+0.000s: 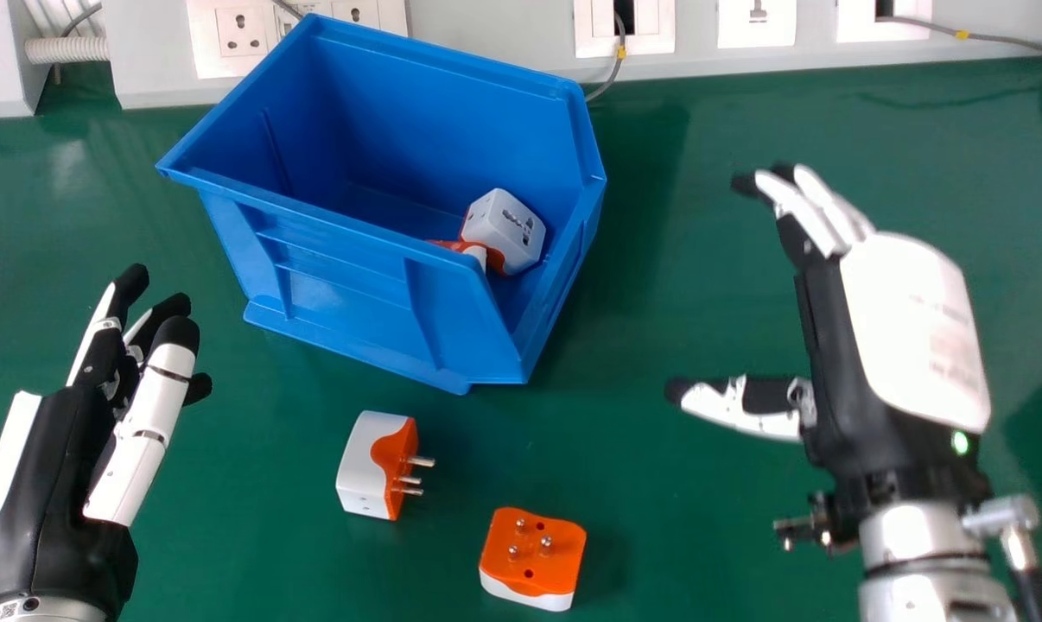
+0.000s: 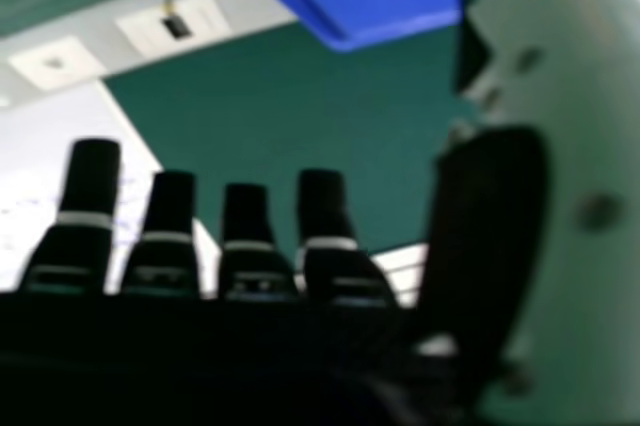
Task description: Pick all objects and put in blue box
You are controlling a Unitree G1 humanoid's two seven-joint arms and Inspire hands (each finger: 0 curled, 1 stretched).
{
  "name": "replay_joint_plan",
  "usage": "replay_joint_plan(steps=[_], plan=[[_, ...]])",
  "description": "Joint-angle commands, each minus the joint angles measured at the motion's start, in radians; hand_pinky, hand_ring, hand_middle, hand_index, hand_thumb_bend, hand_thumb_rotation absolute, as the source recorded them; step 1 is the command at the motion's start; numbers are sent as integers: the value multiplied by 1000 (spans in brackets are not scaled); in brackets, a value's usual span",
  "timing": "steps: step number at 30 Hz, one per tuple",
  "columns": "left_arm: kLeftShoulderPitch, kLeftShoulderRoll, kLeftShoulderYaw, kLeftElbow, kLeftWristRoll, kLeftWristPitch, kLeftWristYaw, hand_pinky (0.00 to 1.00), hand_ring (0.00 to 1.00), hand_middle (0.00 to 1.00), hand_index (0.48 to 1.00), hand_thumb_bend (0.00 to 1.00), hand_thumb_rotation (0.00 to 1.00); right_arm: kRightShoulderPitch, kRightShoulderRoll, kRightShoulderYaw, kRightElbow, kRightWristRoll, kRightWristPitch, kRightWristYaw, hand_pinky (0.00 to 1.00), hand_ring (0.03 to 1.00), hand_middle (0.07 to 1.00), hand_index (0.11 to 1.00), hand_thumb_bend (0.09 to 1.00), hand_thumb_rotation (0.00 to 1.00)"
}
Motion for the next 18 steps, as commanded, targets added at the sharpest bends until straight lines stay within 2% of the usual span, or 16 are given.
replay_joint_plan(steps=[1,11,18], plan=[[-6,6,10,-30,-6,-13,-1,816,904,917,963,405,751,25,13,4,-46,-17,-25,-13,733,869,898,820,685,0],[-4,8,13,-27,-10,-19,-9,814,904,916,962,405,749,147,30,27,-63,-10,-64,-10,737,872,891,819,682,13],[0,11,22,-32,-17,-15,-18,815,904,916,963,405,749,210,25,43,-45,-14,-120,-36,744,883,895,824,670,63]])
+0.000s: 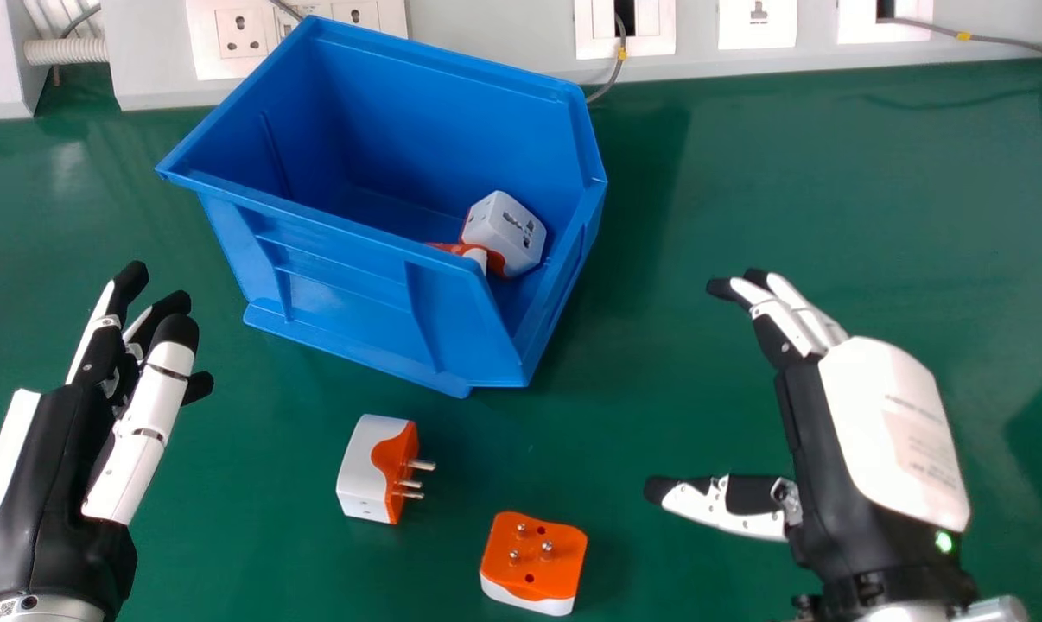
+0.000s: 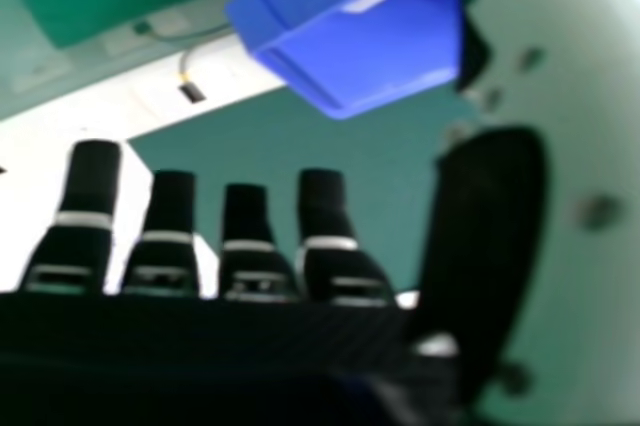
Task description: Pick all objects and put in blue box
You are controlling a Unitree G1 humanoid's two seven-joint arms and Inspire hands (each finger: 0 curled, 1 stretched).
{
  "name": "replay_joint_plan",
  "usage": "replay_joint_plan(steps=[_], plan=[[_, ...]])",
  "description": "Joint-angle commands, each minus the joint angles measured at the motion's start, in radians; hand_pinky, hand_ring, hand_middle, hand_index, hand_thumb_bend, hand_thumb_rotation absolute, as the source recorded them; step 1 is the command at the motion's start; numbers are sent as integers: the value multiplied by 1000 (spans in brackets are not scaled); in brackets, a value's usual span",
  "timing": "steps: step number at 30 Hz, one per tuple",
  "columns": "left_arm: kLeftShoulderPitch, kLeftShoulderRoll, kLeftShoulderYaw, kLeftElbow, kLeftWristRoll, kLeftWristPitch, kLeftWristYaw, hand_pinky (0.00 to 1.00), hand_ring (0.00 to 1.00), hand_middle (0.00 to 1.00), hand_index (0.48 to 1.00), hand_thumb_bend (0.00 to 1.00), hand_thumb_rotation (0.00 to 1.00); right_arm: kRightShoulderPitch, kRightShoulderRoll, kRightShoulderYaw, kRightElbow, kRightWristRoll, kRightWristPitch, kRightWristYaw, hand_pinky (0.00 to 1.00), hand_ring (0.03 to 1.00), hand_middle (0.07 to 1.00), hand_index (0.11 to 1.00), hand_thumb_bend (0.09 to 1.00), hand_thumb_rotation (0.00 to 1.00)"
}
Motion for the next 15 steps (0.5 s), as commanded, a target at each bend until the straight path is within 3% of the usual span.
replay_joint_plan(steps=[1,5,11,15], plan=[[3,11,15,-30,-9,-15,-7,814,904,916,963,405,749,19,-2,10,-17,-17,-37,-27,745,884,896,826,663,78],[6,11,15,-35,-9,-13,-8,814,904,916,962,405,749,52,-7,27,-11,-12,-72,-31,749,888,903,835,644,159],[14,12,15,-68,-8,8,-7,815,904,916,963,404,749,93,-13,58,-19,-12,-102,-9,762,887,913,852,639,316],[18,13,17,-84,-8,19,-7,816,904,916,963,401,750,106,-22,73,-25,-8,-113,9,763,885,911,850,644,350]])
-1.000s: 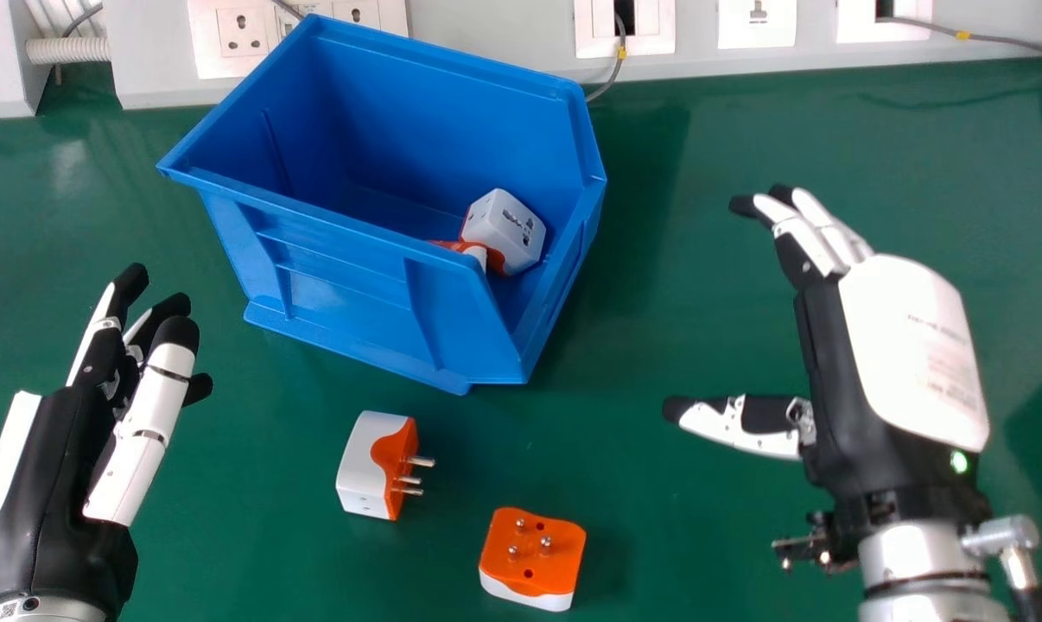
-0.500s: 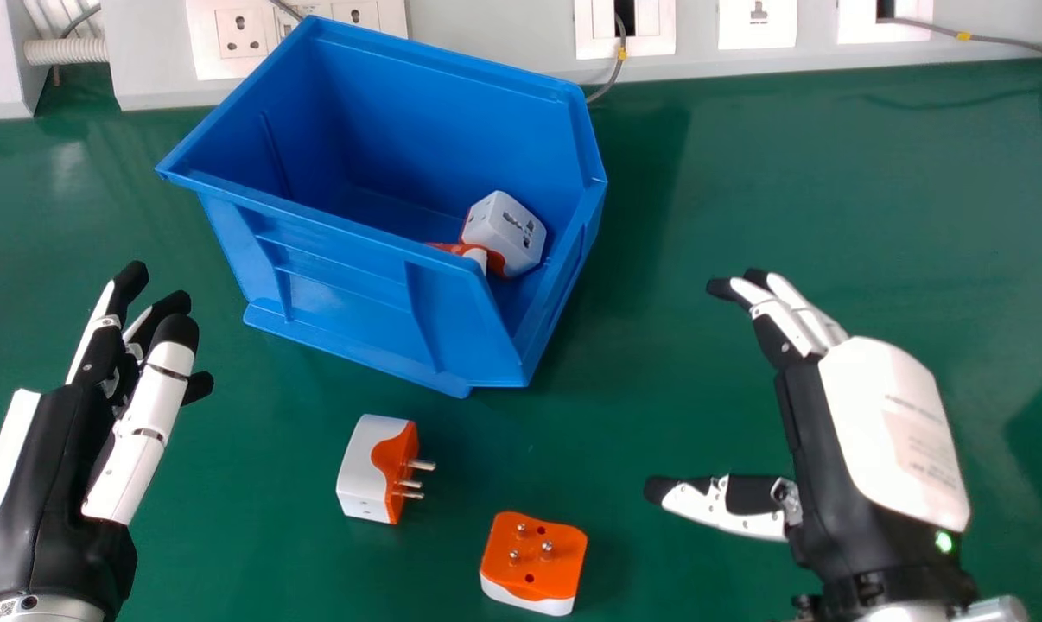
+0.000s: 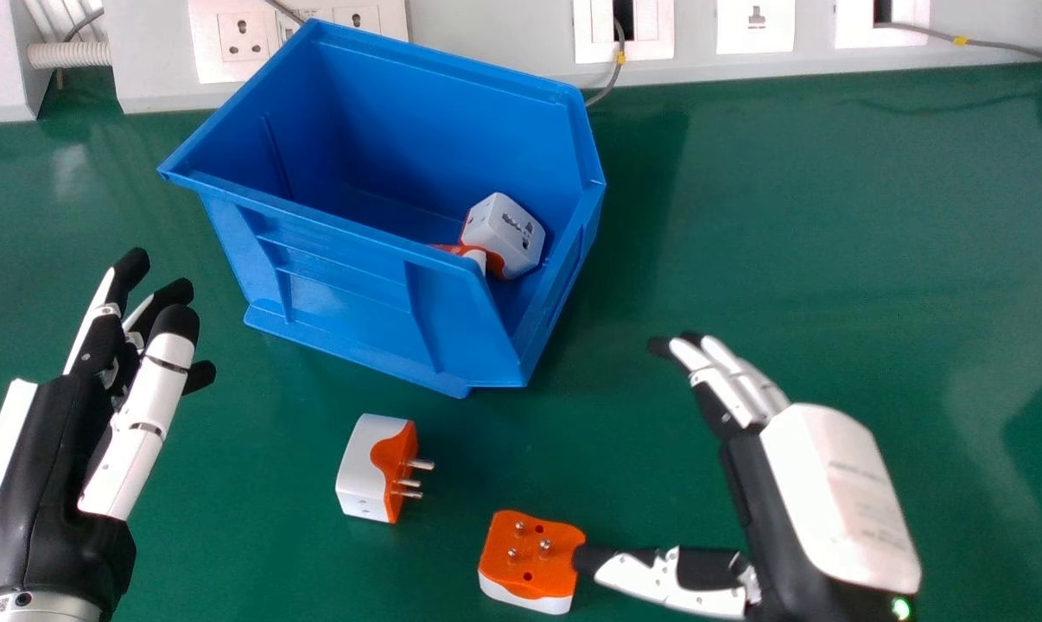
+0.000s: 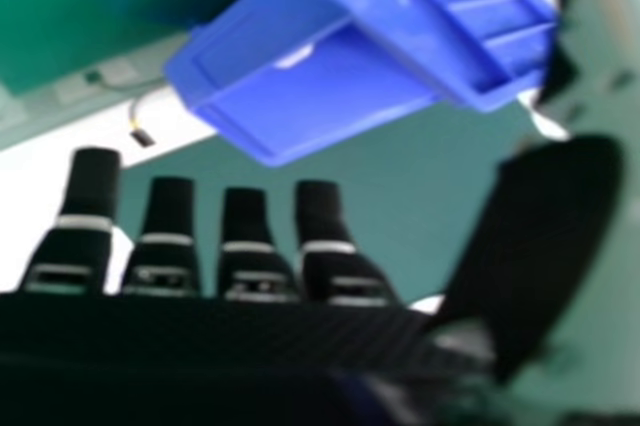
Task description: Pick all objects and put in blue box
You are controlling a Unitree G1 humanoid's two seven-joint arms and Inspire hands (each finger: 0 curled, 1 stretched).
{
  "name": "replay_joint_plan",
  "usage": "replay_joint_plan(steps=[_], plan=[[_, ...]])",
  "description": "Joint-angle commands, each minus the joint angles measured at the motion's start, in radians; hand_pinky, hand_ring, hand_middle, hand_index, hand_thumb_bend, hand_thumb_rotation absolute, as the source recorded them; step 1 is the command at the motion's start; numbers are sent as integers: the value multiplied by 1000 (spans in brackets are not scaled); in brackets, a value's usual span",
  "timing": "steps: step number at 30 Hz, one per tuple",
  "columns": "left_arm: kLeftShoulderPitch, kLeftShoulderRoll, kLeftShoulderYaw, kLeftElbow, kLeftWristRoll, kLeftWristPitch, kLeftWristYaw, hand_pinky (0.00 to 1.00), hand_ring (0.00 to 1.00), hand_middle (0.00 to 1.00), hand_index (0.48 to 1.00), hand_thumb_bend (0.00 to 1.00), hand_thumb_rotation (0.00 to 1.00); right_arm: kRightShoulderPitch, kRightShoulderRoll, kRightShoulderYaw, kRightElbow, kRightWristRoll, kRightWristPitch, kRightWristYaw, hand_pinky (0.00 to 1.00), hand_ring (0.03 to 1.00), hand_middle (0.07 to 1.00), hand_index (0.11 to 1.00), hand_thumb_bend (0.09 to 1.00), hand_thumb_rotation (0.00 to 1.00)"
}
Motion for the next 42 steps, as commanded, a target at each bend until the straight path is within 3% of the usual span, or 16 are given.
replay_joint_plan(steps=[1,6,10,14,18,42], plan=[[6,14,17,-29,-4,1,-1,816,904,916,963,398,750,0,-15,5,-18,3,-37,10,765,886,911,850,642,359],[0,18,22,-30,-7,11,-4,817,905,916,964,390,751,-21,-58,-4,5,37,-80,58,772,889,907,847,634,367],[2,19,26,-53,-10,28,-3,817,905,916,964,388,751,-36,-80,4,14,12,-98,79,766,880,900,843,630,364],[-1,21,28,-70,-10,47,0,816,904,916,963,387,751,-22,-52,35,5,-52,-50,106,743,869,892,836,632,364],[-6,23,30,-69,-9,54,-1,816,904,916,963,385,752,-9,-13,71,19,-83,-19,103,738,866,889,832,636,367],[-38,42,36,-95,-7,105,5,817,902,914,961,387,756,-176,25,83,231,7,-16,115,719,835,864,802,612,270]])
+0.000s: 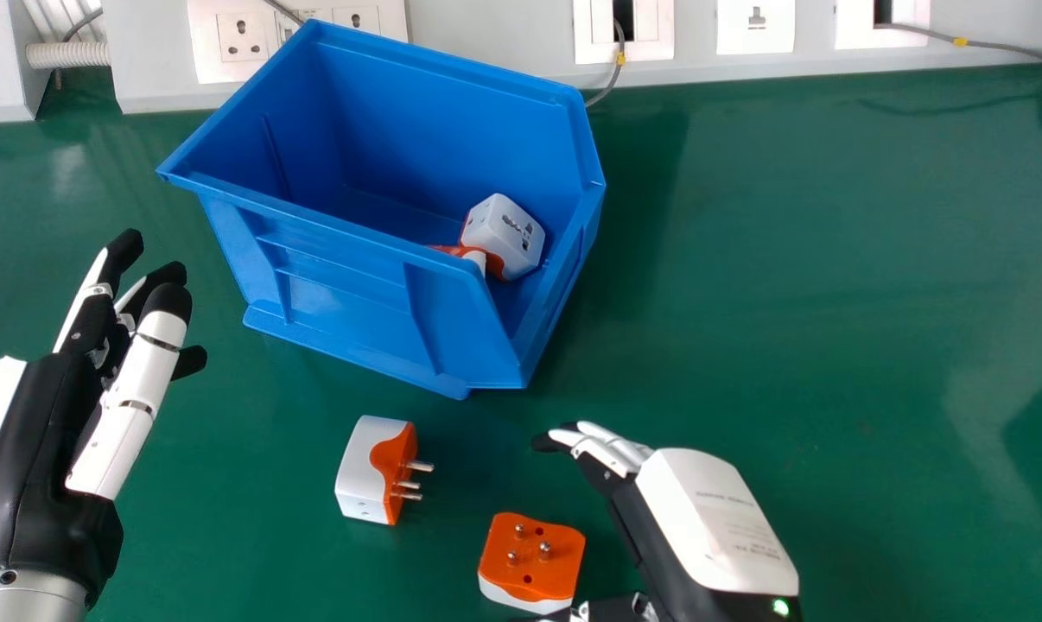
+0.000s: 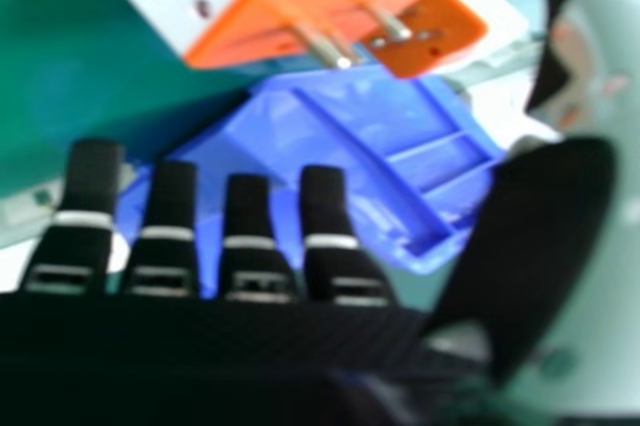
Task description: Pick all objects and put in blue box
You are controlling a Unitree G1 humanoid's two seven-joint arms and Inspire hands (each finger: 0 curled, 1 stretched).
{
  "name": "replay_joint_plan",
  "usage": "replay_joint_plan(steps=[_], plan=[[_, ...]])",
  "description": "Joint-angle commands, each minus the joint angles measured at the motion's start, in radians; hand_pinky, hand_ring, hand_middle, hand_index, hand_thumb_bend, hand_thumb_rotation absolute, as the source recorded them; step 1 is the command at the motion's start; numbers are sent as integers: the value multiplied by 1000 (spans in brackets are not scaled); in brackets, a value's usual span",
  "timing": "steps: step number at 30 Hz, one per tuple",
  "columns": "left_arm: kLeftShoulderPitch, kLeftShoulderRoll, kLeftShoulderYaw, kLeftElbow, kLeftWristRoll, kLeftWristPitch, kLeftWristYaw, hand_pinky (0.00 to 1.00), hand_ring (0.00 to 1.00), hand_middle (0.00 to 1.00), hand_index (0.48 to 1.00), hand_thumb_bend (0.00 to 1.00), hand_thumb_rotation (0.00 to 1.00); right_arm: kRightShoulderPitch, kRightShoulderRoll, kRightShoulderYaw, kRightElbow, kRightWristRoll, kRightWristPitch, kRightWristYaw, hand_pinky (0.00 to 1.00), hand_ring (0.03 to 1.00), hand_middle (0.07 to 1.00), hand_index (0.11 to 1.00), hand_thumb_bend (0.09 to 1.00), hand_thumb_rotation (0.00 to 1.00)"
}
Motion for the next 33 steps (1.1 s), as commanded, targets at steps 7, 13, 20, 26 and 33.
replay_joint_plan(steps=[7,13,20,26,33], plan=[[-24,18,11,-34,5,16,7,817,901,914,960,393,757,-89,-17,-5,89,42,-20,6,707,829,859,794,607,238],[-33,19,10,-29,8,19,8,817,902,914,957,401,757,-139,-57,1,135,44,-29,16,704,829,858,791,597,177],[-47,18,6,-34,13,36,14,819,901,912,952,408,757,-177,-101,11,156,37,-40,44,702,828,857,787,594,128],[-52,18,3,-39,15,45,18,823,902,912,951,411,757,-208,-141,27,171,25,-65,65,700,827,853,789,610,95],[-54,21,1,-42,20,52,21,824,902,912,951,415,758,-235,-175,42,175,6,-88,74,696,824,847,792,619,84]])
